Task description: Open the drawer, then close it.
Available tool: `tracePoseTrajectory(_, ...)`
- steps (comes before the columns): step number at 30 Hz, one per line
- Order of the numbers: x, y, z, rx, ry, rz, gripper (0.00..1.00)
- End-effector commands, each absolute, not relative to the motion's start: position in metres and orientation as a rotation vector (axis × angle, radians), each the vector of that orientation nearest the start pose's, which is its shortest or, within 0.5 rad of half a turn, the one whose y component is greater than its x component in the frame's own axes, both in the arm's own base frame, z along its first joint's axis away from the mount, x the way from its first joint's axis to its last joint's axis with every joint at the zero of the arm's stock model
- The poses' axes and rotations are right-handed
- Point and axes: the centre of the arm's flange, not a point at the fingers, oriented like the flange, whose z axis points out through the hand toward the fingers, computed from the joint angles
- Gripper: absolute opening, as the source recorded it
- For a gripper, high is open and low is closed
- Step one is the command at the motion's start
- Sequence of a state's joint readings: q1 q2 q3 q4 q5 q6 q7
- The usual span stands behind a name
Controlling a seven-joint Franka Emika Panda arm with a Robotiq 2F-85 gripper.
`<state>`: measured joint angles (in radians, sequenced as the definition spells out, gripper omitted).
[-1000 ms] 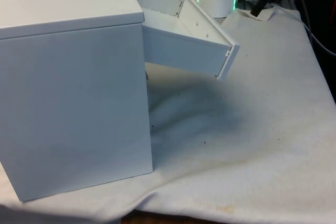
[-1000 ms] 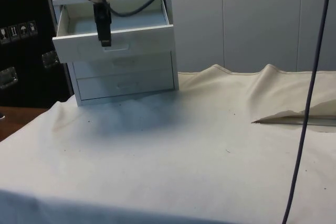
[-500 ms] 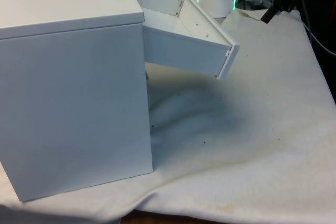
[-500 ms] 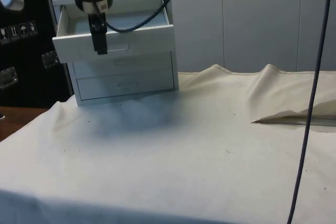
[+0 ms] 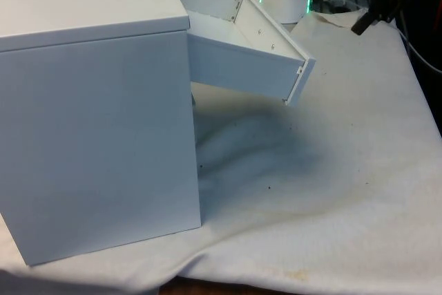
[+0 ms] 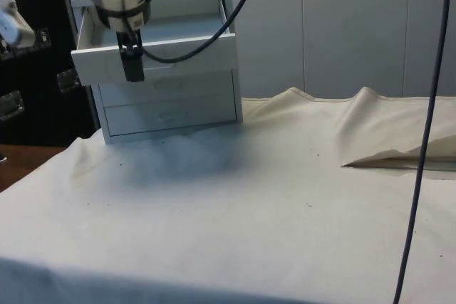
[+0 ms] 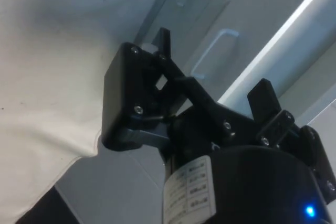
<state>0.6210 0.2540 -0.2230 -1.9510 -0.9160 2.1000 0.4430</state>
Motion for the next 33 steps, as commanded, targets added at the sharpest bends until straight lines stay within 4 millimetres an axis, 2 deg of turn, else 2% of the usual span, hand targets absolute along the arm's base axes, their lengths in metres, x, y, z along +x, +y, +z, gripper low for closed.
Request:
tracePoseTrajectory(1, 0.5699, 0.2061, 0.3615, 2.266, 0.572, 0.296, 1.0)
tracePoseTrajectory(16, 0.57, 0.2067, 0.3571, 2.253, 0.567, 0.298, 0.98)
tracePoseTrajectory(17, 0.5701, 0.2067, 0.3572, 2.252, 0.568, 0.298, 0.94)
tracePoseTrajectory(18, 0.5701, 0.2067, 0.3572, 2.253, 0.567, 0.299, 0.83)
tracePoseTrajectory(19, 0.5702, 0.2063, 0.3576, 2.256, 0.567, 0.298, 0.77)
tracePoseTrajectory(20, 0.5701, 0.2067, 0.3572, 2.253, 0.567, 0.299, 0.77)
tracePoseTrajectory(25, 0.5701, 0.2067, 0.3572, 2.253, 0.566, 0.3, 0.51)
tracePoseTrajectory(26, 0.5701, 0.2066, 0.3572, 2.252, 0.566, 0.3, 0.41)
tracePoseTrajectory(29, 0.5702, 0.2063, 0.3576, 2.257, 0.565, 0.299, 0.22)
tracePoseTrajectory(30, 0.5701, 0.2066, 0.3572, 2.252, 0.566, 0.3, 0.22)
tracePoseTrajectory(33, 0.5701, 0.2066, 0.3572, 2.252, 0.566, 0.3, 0.08)
